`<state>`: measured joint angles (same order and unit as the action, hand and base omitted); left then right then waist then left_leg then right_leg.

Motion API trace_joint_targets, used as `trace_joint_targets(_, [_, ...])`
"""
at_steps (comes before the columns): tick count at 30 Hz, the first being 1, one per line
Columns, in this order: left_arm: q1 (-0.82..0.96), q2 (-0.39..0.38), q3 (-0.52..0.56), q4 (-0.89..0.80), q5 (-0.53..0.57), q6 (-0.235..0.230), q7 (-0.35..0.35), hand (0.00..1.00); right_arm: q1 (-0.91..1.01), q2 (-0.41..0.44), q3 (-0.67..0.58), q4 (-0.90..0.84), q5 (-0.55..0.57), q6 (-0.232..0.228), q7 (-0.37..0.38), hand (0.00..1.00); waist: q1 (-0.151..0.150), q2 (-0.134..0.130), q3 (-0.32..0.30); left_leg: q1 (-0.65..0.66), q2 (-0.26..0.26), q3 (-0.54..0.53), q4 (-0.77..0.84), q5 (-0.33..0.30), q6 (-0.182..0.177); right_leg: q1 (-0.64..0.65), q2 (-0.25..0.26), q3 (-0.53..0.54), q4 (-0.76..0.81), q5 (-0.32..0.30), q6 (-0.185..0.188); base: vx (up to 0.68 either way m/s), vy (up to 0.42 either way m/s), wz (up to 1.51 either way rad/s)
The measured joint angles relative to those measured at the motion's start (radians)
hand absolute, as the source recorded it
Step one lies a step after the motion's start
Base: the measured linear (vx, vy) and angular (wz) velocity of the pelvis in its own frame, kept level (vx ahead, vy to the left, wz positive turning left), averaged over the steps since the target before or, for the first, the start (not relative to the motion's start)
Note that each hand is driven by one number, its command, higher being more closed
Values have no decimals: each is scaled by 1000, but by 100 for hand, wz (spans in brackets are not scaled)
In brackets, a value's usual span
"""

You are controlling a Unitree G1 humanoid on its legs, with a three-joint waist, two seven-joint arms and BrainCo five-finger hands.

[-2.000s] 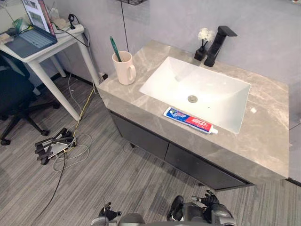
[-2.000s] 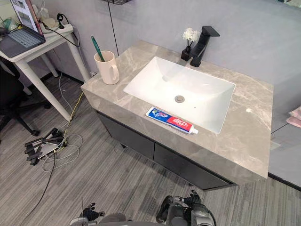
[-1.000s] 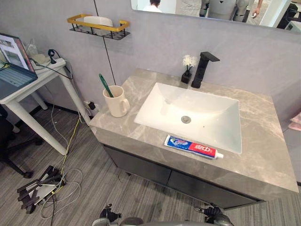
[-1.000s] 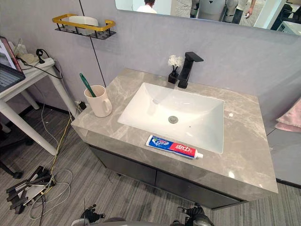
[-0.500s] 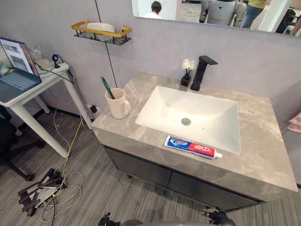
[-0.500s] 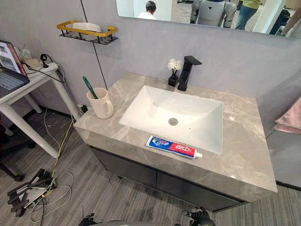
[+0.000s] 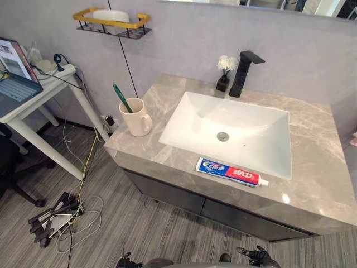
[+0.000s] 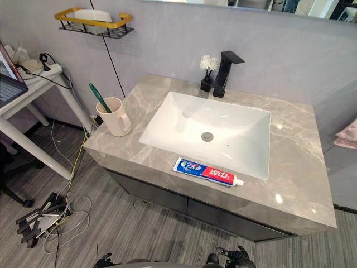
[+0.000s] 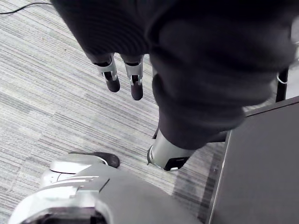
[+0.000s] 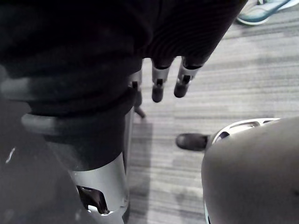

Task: Organize washtable

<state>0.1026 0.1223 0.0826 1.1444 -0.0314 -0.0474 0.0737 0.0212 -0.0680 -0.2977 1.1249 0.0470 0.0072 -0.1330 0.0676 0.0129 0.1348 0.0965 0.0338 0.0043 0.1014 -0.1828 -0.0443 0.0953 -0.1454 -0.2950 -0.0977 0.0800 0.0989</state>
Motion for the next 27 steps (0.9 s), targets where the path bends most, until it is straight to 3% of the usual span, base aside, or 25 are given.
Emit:
trace_joint_targets(4, [-29,1,0,-6,-18,0,3,0,-27,2,-1,-1,35,-1,0,0,-2,-10,26,-35,4,3,8,0,-1,-32,-5,-13,3,-4,7,66,1,10])
trace_joint_targets(7, [-56,-1,0,-20,-19,-1,4,0,-36,3,-1,-4,43,-3,0,0,-8,4,53,-83,39,36,131,-56,-28,-32,5,-54,69,-59,8,55,-1,28])
trace_joint_targets(8, [-56,-1,1,-34,-19,-2,3,0,-35,9,-1,-4,45,-3,0,0,-5,5,56,-121,61,60,234,-82,-62,-30,12,-60,89,-85,3,25,-1,10])
trace_joint_targets(10, [-54,-3,14,-53,-19,-2,1,0,-37,9,-1,-5,64,-4,0,0,4,9,65,-212,107,100,479,-83,-71,-9,30,-52,103,-110,-10,28,-12,-11])
trace_joint_targets(11, [-49,-13,34,-57,-35,-5,-1,0,-42,1,0,-5,69,-5,-1,0,6,22,76,-273,133,99,660,-53,-107,19,41,-30,113,-126,-14,102,-8,-29])
trace_joint_targets(12, [-49,-15,43,-55,-41,-5,-2,0,-47,1,0,-5,70,-5,-3,0,7,12,87,-306,138,86,713,-62,-113,30,39,-19,117,-131,-16,158,47,-45])
trace_joint_targets(14, [-51,-12,44,-57,-50,-6,2,0,-74,-3,-5,-3,79,-5,-21,0,8,8,93,-357,102,33,643,-118,-82,39,19,22,114,-131,-16,158,120,-57])
trace_joint_targets(15, [-55,-12,34,-57,-54,-6,9,0,-81,-6,-15,-2,79,-9,-24,0,4,11,93,-349,68,-27,483,-101,-92,30,9,39,113,-128,-10,97,215,-92])
trace_joint_targets(16, [-54,-16,27,-54,-54,-6,16,0,-82,-11,-18,-1,79,-16,-26,0,8,17,94,-324,65,-45,372,-33,-37,25,21,82,109,-133,12,103,227,-82])
trace_joint_targets(17, [-59,-15,26,-55,-54,-6,16,0,-80,3,-17,-2,78,-17,-26,0,7,11,89,-319,64,-30,368,-36,-37,25,14,87,109,-132,14,63,157,-61])
trace_joint_targets(20, [-96,21,4,-65,-54,-7,17,0,-62,40,-18,1,77,-9,-25,0,9,-45,95,-310,50,8,366,-55,-13,23,-12,76,118,-132,14,133,98,-19])
trace_joint_targets(22, [-92,27,-3,-69,-54,-7,17,0,-56,40,-17,0,72,-3,-25,0,8,-59,90,-285,46,29,361,-64,-5,26,-21,75,122,-127,22,108,67,-42])
trace_joint_targets(27, [-93,24,-12,-73,-54,-9,16,0,-38,38,-16,-6,62,-3,-20,0,1,-50,69,-200,14,60,277,-45,6,56,-50,49,112,-119,27,68,18,-14])
